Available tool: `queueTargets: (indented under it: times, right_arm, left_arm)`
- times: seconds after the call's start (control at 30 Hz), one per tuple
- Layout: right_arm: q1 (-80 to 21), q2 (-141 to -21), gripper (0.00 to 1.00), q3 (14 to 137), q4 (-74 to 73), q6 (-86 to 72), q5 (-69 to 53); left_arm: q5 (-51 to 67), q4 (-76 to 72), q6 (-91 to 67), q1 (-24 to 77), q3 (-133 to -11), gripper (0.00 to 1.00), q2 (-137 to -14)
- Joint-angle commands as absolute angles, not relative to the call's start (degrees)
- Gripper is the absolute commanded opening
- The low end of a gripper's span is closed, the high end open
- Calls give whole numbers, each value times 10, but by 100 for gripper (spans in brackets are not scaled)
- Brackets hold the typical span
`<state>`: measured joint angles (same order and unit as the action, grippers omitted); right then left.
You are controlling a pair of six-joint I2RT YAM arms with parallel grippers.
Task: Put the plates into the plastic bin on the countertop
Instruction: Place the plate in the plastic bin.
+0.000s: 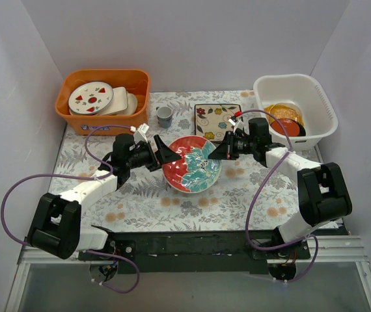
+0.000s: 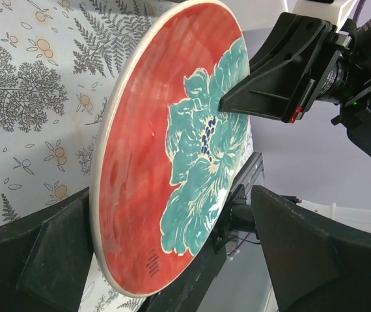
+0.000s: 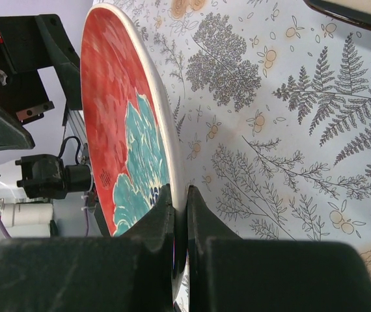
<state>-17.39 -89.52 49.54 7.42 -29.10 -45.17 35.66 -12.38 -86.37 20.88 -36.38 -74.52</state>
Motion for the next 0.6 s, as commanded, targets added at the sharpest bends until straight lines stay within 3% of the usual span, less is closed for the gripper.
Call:
queueTargets:
  times: [0.0,0.17,0.57]
  right_arm:
    - [-177,-898,1,505,69,-271,-433]
    - [-177,-900,1,522,59,-266,-434]
    - [-176,-899,1,591,1,-245,-425]
  left_arm:
    - [386,-165,-862,213,-403,93,-729]
    - [386,-157,-850,213,-403,98,-723]
    - [387,-158,-847,213,-393,98,-724]
